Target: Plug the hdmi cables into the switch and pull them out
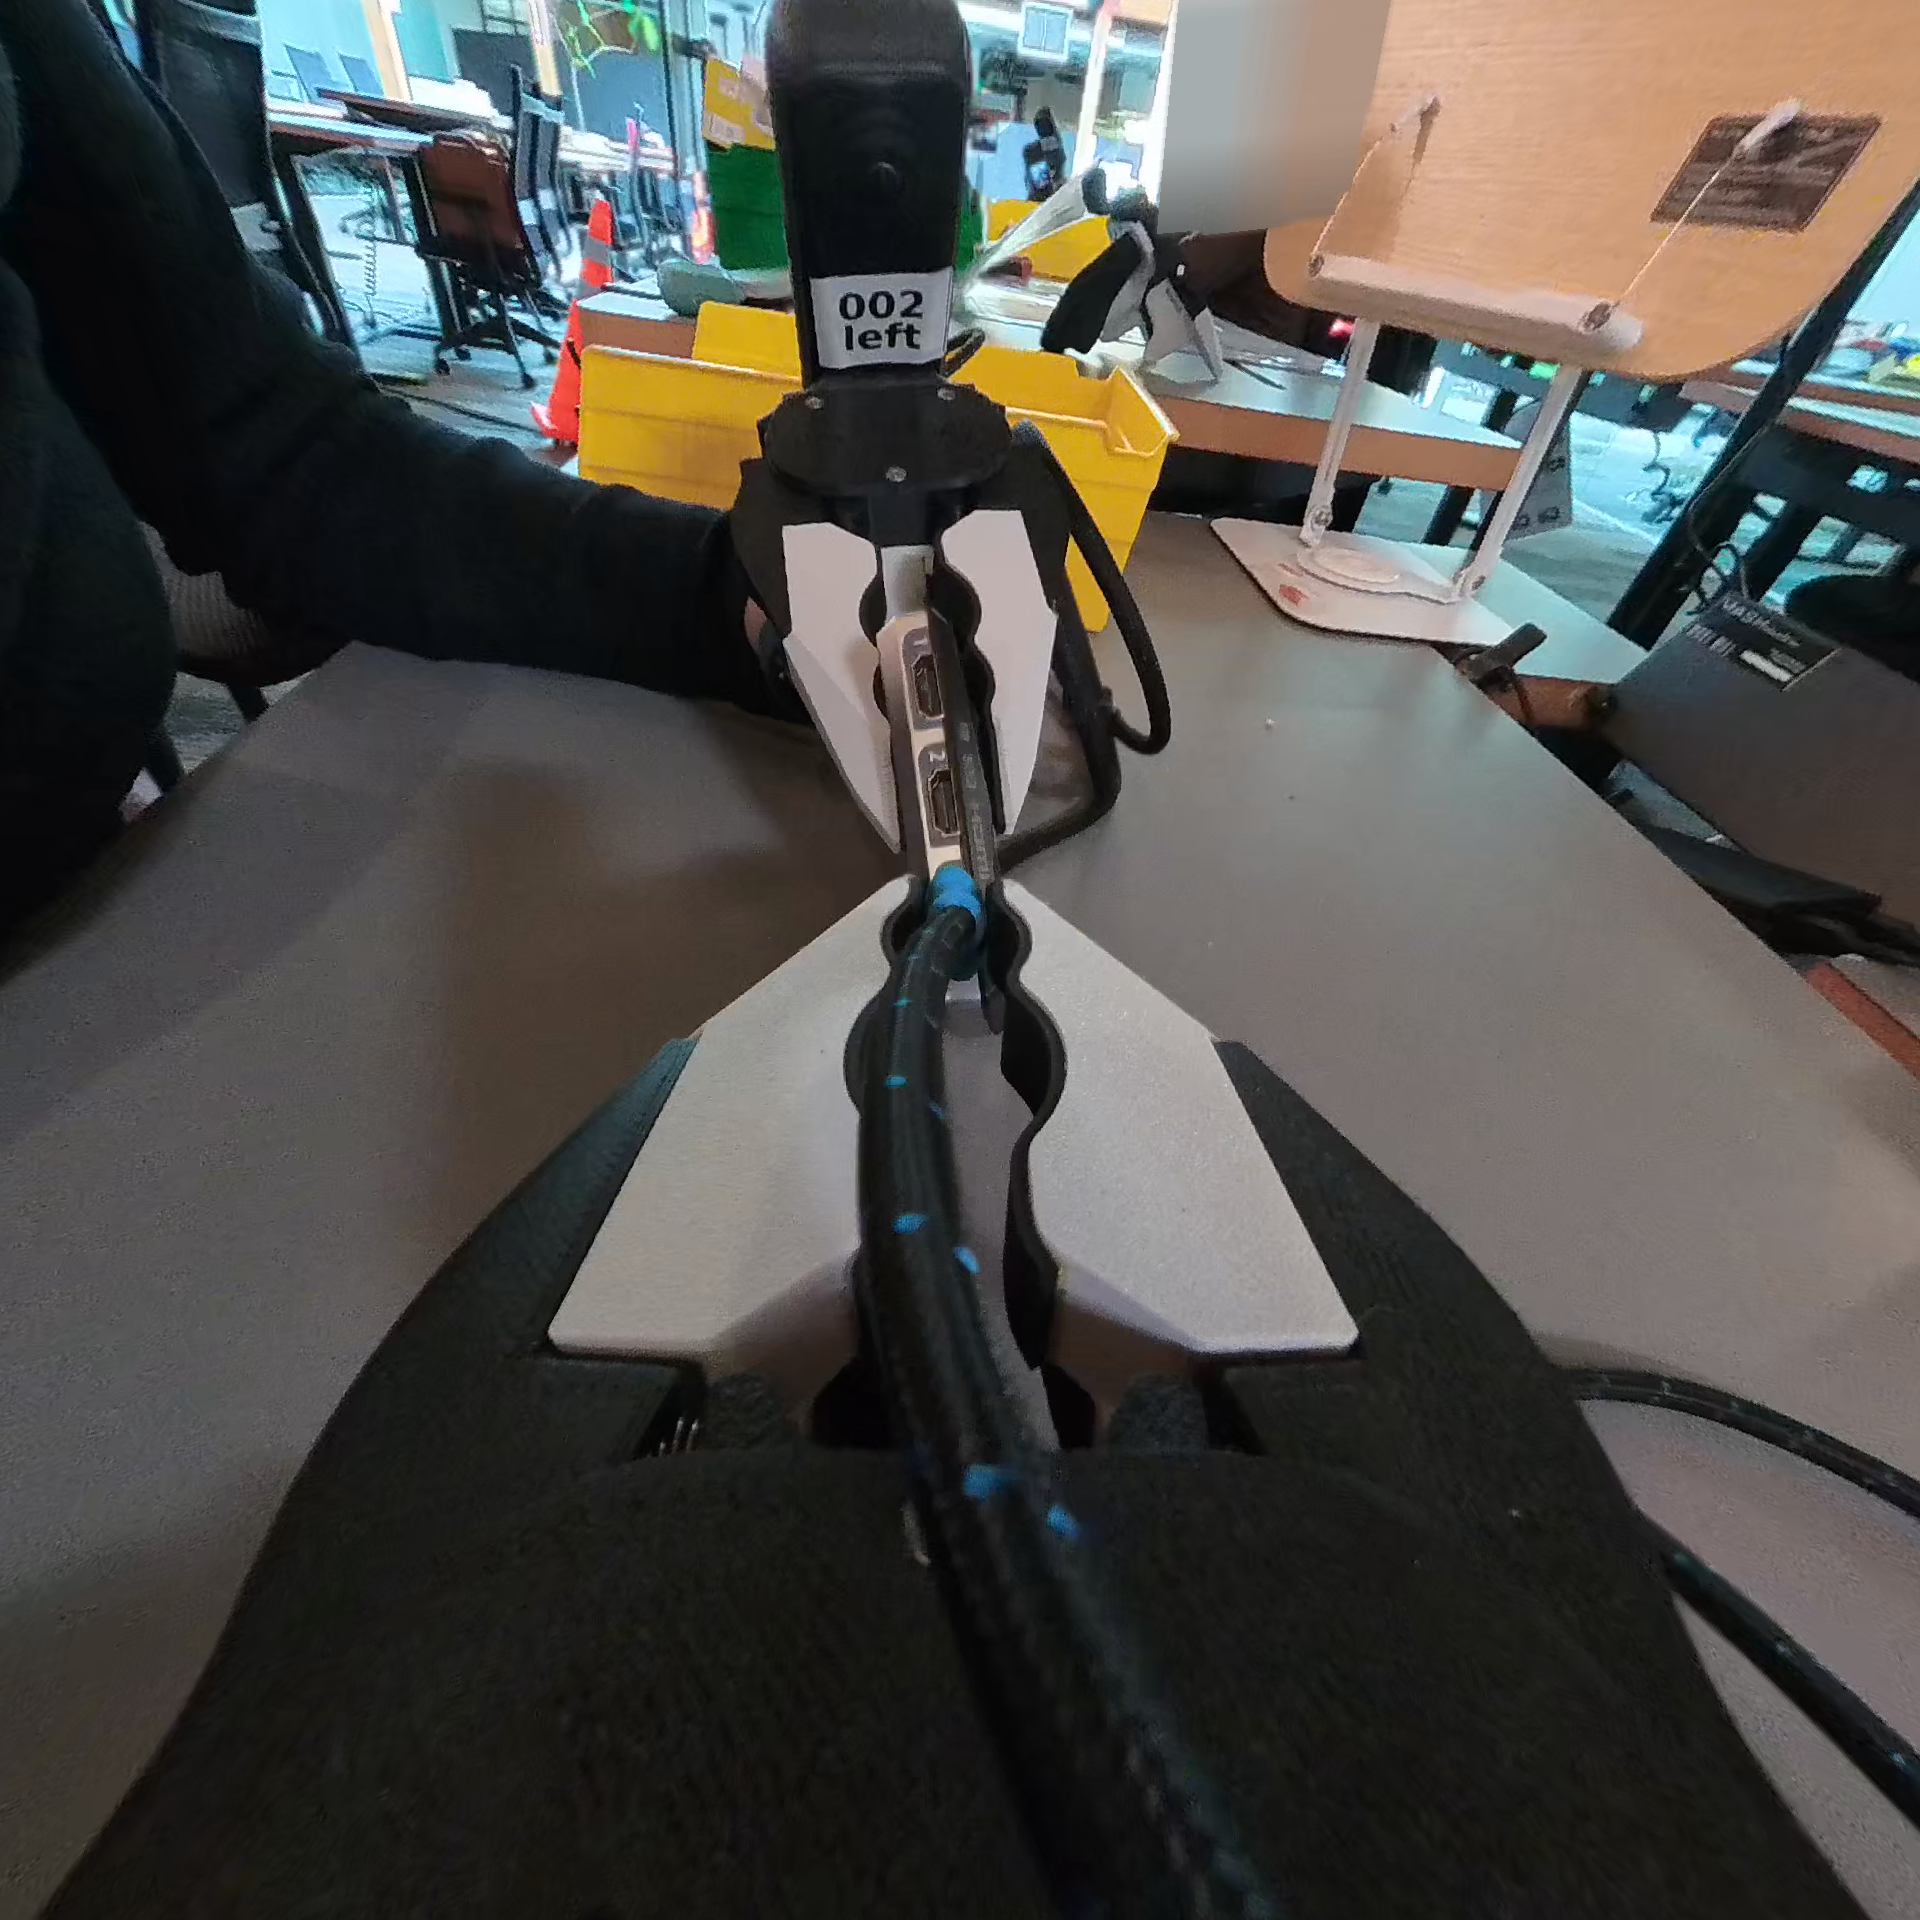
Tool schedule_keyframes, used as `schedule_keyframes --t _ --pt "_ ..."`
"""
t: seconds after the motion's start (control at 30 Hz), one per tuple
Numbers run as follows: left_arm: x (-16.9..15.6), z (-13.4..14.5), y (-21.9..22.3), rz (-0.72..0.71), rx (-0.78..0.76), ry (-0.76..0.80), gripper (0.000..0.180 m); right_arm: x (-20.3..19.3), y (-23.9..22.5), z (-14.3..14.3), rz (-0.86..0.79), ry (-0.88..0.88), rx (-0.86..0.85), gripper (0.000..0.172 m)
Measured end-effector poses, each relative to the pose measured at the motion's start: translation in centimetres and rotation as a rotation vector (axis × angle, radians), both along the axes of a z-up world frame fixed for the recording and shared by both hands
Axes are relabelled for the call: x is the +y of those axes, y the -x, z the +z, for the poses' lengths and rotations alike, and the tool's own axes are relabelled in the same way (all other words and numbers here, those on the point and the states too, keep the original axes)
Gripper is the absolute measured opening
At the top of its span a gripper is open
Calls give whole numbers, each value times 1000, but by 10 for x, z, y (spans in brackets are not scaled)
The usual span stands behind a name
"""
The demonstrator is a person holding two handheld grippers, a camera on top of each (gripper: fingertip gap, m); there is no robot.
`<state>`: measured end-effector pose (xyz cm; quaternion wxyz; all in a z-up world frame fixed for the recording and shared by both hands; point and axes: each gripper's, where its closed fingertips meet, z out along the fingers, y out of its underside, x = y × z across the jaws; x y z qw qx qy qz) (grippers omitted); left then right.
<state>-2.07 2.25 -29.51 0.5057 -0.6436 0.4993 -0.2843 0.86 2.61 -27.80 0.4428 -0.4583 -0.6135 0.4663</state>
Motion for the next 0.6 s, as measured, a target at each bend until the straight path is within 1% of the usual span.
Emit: schedule_keyframes --t 0.6 --pt "4 -12 0 14 44 30 20 5 5 -23 -7 8 -153 10"
